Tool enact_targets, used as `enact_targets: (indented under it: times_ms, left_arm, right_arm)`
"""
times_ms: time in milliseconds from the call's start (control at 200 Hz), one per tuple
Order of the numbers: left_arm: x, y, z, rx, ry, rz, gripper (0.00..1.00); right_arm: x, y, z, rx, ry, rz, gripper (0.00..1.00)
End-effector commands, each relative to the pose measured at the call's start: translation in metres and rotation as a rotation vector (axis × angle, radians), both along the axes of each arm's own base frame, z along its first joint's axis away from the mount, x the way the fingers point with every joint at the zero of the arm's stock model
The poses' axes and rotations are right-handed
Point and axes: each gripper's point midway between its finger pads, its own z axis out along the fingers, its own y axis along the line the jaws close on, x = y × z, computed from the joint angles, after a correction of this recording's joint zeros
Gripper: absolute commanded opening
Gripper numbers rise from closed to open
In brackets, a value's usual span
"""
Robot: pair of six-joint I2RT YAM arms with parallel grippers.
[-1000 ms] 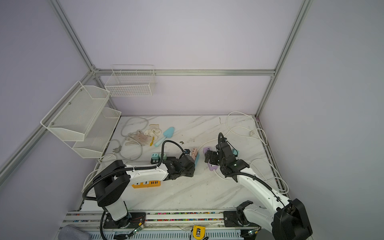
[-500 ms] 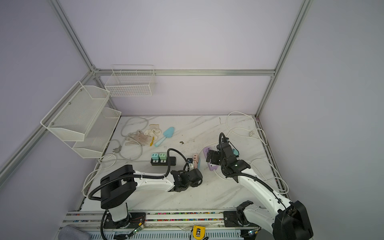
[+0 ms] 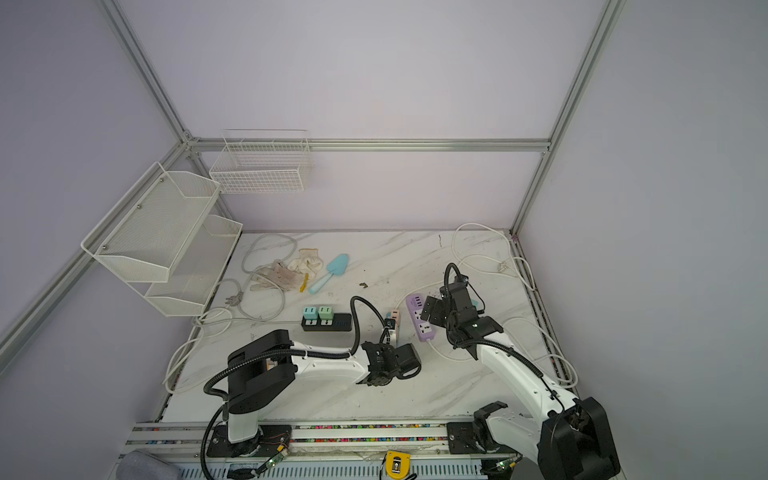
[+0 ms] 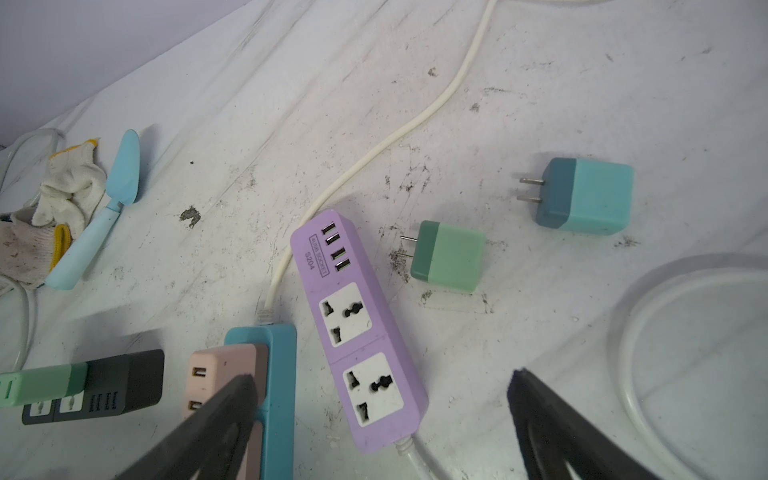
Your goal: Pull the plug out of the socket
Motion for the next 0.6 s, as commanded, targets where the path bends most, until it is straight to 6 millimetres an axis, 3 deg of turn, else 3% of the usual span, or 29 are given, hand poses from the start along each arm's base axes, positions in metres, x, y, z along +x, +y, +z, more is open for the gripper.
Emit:
enact_targets:
  times_ms: [0, 595]
  left_arm:
    - [-0.005, -0.038, 0.0, -0.105, 0.056, -0.017, 0.43]
    - [-0.005, -0.074, 0.037, -0.222, 0.04, -0.098, 0.69]
  right_arm:
    - [0.001, -0.003, 0.001, -0.002, 0.013, -0.013, 0.97]
    - [0.003, 0.003, 0.0, -0.007, 0.049, 0.038, 0.97]
